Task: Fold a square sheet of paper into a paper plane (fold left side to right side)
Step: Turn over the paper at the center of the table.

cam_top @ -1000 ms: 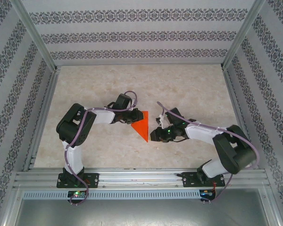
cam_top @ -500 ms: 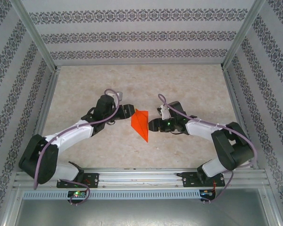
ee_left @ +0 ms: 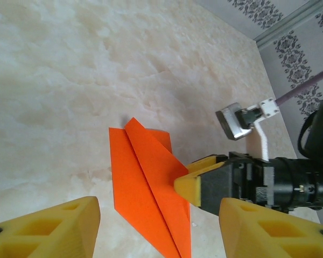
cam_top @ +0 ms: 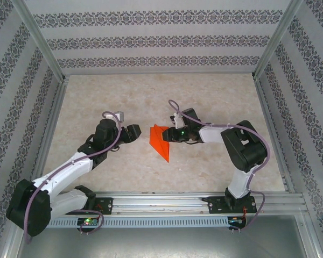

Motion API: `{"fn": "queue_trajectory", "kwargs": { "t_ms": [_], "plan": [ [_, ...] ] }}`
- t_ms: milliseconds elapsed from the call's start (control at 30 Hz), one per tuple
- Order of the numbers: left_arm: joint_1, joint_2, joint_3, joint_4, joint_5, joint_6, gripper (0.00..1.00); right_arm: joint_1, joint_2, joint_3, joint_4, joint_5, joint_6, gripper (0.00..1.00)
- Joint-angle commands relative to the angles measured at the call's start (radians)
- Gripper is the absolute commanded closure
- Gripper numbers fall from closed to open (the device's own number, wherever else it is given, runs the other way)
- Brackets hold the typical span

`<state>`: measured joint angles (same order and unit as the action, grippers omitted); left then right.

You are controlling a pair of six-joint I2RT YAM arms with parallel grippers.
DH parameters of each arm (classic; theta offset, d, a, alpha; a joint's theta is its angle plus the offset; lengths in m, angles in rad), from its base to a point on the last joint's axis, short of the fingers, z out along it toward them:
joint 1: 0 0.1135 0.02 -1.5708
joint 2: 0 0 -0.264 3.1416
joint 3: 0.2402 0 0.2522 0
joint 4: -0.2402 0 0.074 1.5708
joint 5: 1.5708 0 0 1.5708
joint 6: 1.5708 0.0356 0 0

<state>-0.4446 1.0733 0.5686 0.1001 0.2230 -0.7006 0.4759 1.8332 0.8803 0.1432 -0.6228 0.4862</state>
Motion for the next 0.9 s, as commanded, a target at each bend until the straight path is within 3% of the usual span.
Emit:
{"fn": "queue_trajectory", "kwargs": {
  "t_ms": [0, 167, 267, 433, 733, 867],
  "plan": [
    [0.018, -0.038, -0.007, -0.039, -0.020, 0.008, 0.38, 0.012, 0.013, 0.024, 0.031, -0.034, -0.017, 0.76],
    [0.036, -0.072, 0.000, -0.031, -0.014, 0.012, 0.28, -0.009, -0.066, -0.014, 0.043, -0.033, -0.030, 1.00],
    [0.052, -0.083, 0.019, 0.002, 0.027, 0.027, 0.20, -0.020, -0.143, -0.034, 0.056, -0.048, -0.050, 1.00],
    [0.096, -0.084, 0.098, 0.094, 0.209, 0.045, 0.14, -0.050, -0.311, -0.055, 0.088, -0.115, -0.075, 1.00],
    [0.104, 0.000, 0.326, 0.233, 0.599, 0.080, 0.19, -0.127, -0.576, -0.071, 0.271, -0.314, -0.001, 1.00],
    [0.100, 0.076, 0.427, 0.287, 0.703, 0.060, 0.23, -0.143, -0.623, -0.058, 0.368, -0.364, 0.070, 1.00]
  ]
}}
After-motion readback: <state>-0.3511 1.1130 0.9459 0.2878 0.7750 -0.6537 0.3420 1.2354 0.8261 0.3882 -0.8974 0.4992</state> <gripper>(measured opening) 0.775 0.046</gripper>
